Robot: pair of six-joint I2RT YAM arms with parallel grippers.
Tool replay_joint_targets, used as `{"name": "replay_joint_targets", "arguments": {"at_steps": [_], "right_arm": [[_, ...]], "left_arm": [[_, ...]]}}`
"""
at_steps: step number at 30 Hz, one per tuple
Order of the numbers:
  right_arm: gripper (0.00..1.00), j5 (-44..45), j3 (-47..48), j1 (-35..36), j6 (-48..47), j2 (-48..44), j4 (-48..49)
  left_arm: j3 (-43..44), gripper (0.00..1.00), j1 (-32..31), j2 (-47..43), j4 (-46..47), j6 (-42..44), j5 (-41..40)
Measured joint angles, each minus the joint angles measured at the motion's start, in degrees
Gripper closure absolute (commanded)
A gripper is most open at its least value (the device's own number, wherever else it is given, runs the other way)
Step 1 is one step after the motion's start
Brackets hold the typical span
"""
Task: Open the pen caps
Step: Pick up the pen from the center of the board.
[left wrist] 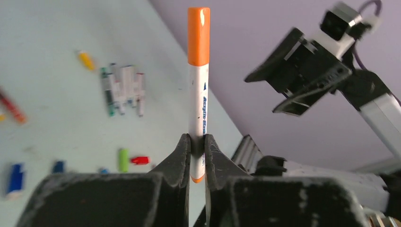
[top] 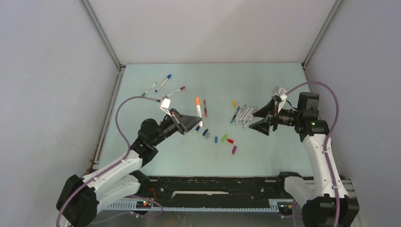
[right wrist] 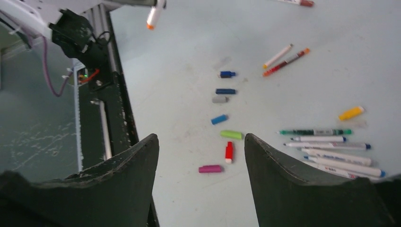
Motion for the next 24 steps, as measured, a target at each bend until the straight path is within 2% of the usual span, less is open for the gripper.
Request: {"name": "replay_joint_targets", "arguments": {"at_steps": [3,11,19,24], "right_arm": [[0.32,-0.72,2.40,2.21,4.48,-1.07,0.63],[0.30,-5.07,4.07,2.51,22.86,-1.53,9.62],[0.29,-7.56,-1.25,1.03,36.57,-3.58,20.17],[0.29,-9.22,-4.00,-0.09,40.94,-4.04,24.09]], "left_arm": [[0.22,1.00,-5.92,3.10,7.37,0.59,-0.74],[7.19,1.00,-18.99,11.80,12.90,5.16,-5.51],[9.94,1.00,-24.70,17.84,18.25,6.78,-9.53],[10.56,1.00,-27.10,20.39,18.60,7.96,-11.34]]}}
